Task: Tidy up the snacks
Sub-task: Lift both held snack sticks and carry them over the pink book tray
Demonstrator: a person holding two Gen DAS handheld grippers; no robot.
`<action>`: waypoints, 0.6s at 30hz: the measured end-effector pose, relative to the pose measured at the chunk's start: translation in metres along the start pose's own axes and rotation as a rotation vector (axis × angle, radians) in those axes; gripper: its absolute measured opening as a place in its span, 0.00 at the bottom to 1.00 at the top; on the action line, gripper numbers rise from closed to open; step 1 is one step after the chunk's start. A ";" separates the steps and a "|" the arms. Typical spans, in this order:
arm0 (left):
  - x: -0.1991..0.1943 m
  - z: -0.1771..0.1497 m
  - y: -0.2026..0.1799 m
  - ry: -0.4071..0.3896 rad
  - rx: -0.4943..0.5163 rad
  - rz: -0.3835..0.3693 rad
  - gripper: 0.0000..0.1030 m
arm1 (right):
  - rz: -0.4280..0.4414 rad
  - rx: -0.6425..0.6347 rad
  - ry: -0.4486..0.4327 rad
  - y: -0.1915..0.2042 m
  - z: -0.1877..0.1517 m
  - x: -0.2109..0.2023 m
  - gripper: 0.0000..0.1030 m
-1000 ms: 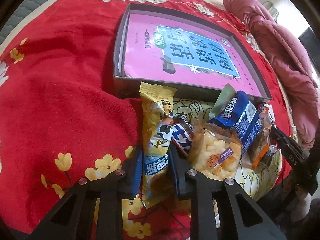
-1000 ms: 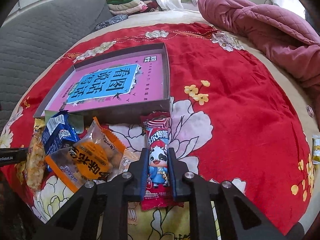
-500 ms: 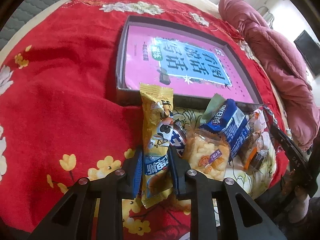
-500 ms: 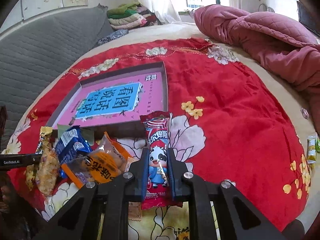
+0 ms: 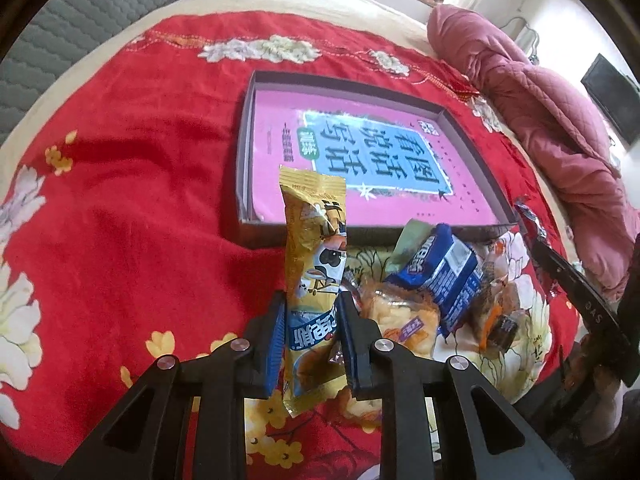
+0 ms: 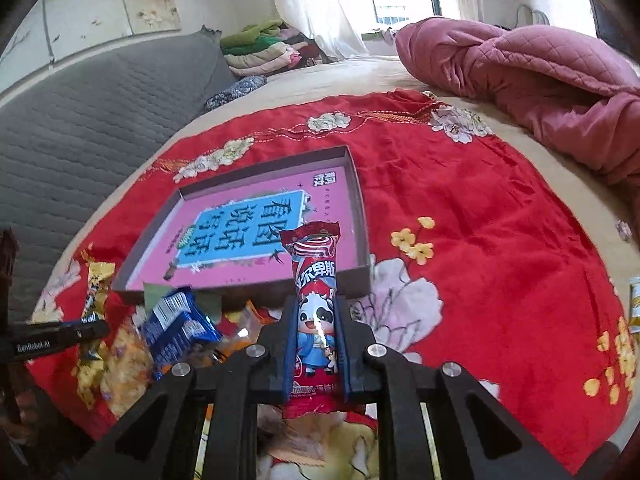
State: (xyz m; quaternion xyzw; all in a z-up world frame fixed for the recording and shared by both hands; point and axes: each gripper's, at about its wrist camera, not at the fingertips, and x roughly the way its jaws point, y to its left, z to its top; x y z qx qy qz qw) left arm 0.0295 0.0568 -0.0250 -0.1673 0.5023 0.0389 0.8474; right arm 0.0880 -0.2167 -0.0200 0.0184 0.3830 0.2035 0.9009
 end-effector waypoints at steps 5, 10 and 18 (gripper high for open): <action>-0.002 0.008 -0.003 -0.008 -0.003 0.012 0.25 | 0.028 0.023 -0.029 0.004 0.013 0.006 0.17; 0.000 0.017 -0.005 -0.012 -0.013 0.030 0.25 | 0.051 0.029 -0.053 0.010 0.024 0.015 0.17; 0.006 0.034 -0.009 -0.013 -0.027 0.057 0.25 | 0.097 0.043 -0.073 0.016 0.035 0.026 0.17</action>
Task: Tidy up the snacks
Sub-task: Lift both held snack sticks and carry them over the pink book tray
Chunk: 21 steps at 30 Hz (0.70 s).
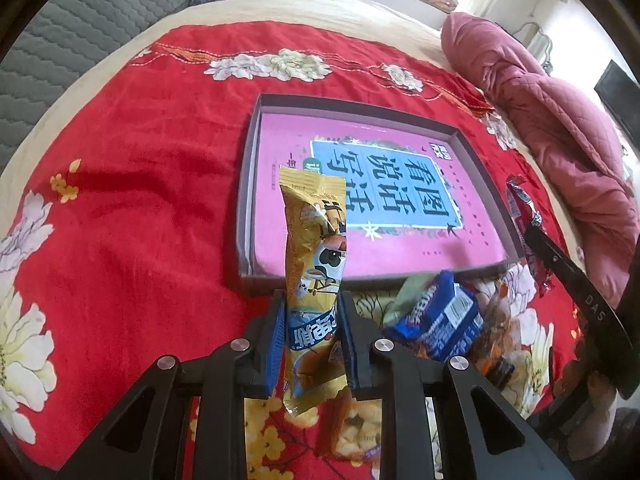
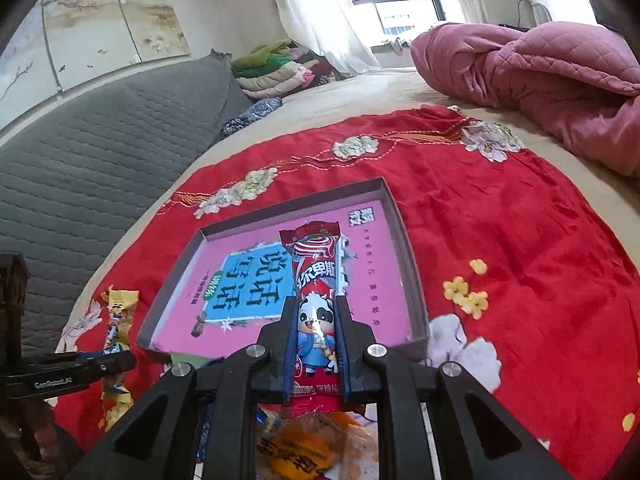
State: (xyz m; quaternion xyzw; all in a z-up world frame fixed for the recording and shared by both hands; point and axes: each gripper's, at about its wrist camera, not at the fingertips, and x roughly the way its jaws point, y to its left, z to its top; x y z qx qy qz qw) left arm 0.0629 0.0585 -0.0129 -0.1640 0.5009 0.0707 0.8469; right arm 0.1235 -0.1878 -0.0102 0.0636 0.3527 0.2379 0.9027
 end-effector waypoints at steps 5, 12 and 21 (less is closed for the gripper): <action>0.006 0.017 -0.005 -0.008 -0.020 0.004 0.25 | 0.012 0.014 -0.023 -0.004 0.007 0.002 0.17; 0.017 0.041 -0.007 -0.023 -0.044 0.004 0.25 | 0.013 0.012 -0.042 -0.008 0.014 0.006 0.17; 0.038 0.054 -0.008 -0.008 -0.058 0.021 0.25 | 0.027 0.032 -0.025 -0.015 0.017 0.019 0.17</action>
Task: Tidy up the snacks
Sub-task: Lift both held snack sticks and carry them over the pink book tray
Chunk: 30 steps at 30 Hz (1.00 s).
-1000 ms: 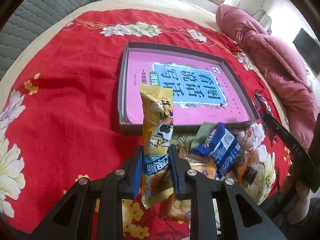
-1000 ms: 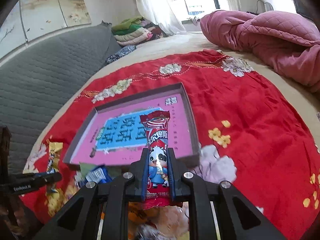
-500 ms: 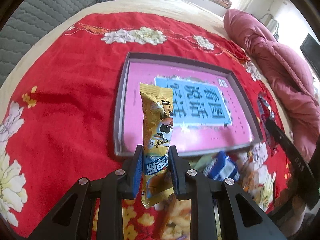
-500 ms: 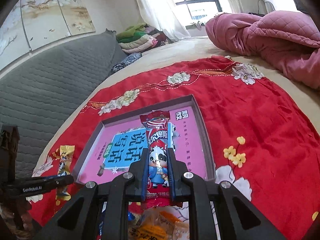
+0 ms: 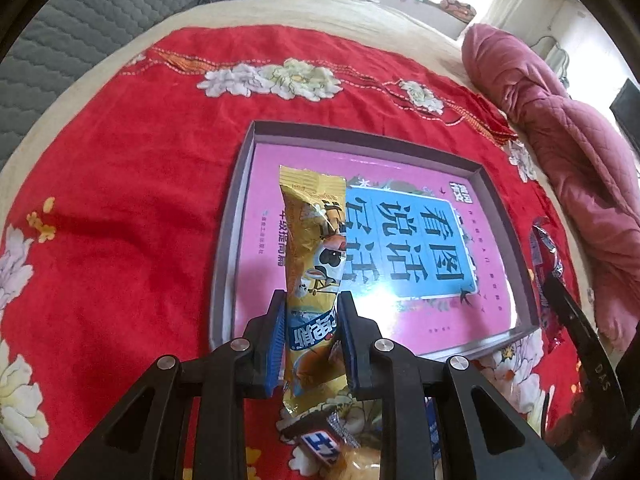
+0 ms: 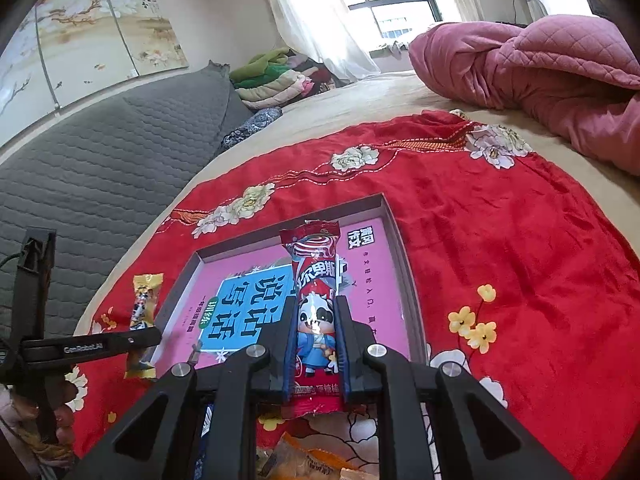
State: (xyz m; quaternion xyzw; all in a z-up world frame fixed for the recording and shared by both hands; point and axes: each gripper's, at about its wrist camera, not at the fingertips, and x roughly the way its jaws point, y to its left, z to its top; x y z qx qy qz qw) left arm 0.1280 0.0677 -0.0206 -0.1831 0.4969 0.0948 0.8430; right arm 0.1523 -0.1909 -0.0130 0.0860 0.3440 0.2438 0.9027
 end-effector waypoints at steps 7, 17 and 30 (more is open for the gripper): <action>0.015 0.002 -0.002 0.014 0.003 0.016 0.25 | -0.009 0.008 0.007 -0.006 0.000 0.006 0.17; 0.030 -0.001 -0.004 0.057 0.019 0.027 0.25 | -0.044 0.032 0.039 -0.016 -0.004 0.020 0.17; 0.033 -0.002 -0.004 0.057 0.026 0.036 0.25 | -0.082 0.008 0.061 -0.016 -0.010 0.026 0.17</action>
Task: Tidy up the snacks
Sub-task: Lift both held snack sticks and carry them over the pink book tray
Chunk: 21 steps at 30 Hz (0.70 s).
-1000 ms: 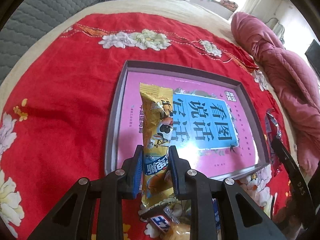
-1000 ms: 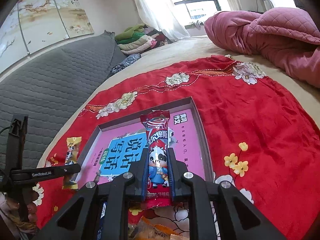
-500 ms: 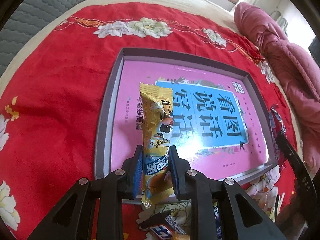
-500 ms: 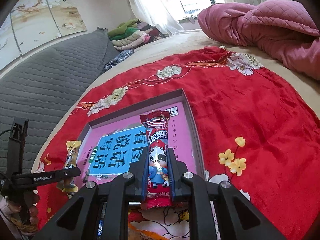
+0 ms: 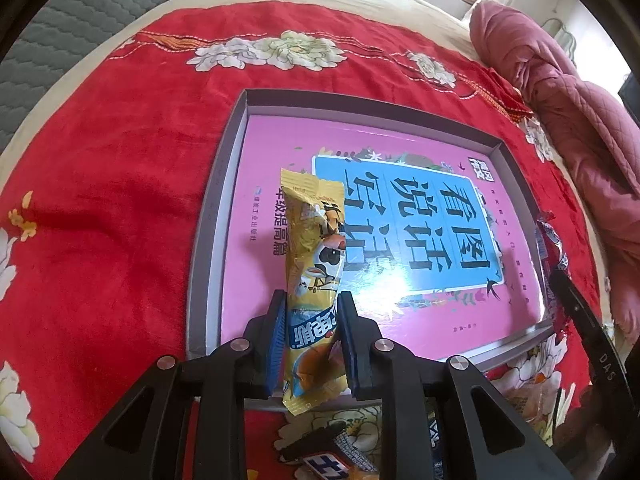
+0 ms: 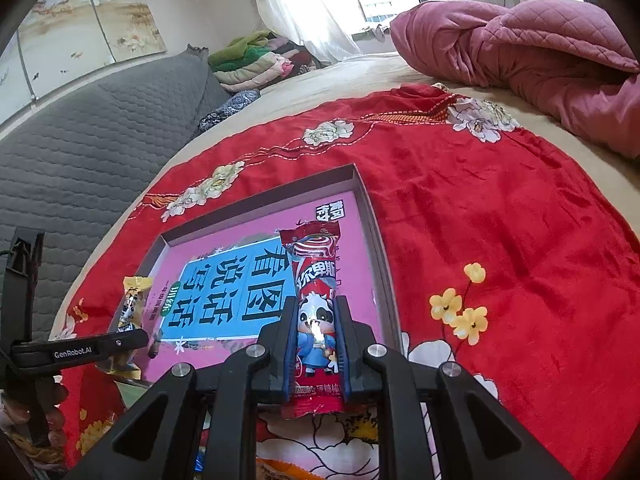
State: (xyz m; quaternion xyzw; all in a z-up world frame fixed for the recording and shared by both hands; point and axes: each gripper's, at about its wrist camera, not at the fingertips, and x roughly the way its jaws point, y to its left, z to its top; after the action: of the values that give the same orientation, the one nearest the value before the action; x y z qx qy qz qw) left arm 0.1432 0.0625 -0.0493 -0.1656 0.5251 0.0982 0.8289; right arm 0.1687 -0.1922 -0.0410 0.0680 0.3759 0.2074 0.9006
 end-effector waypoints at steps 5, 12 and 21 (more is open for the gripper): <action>0.000 -0.001 0.001 0.000 0.002 0.011 0.25 | -0.040 -0.023 0.011 0.002 -0.001 0.001 0.17; 0.002 -0.002 0.000 0.009 0.007 0.028 0.25 | -0.084 -0.080 0.003 0.006 -0.004 0.000 0.17; 0.003 -0.003 0.000 0.018 0.005 0.040 0.25 | -0.095 -0.095 0.000 0.007 -0.005 0.000 0.17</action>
State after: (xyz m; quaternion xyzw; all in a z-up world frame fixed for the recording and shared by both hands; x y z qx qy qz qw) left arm 0.1417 0.0612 -0.0532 -0.1538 0.5362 0.1118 0.8224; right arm 0.1625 -0.1860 -0.0424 0.0072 0.3683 0.1822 0.9117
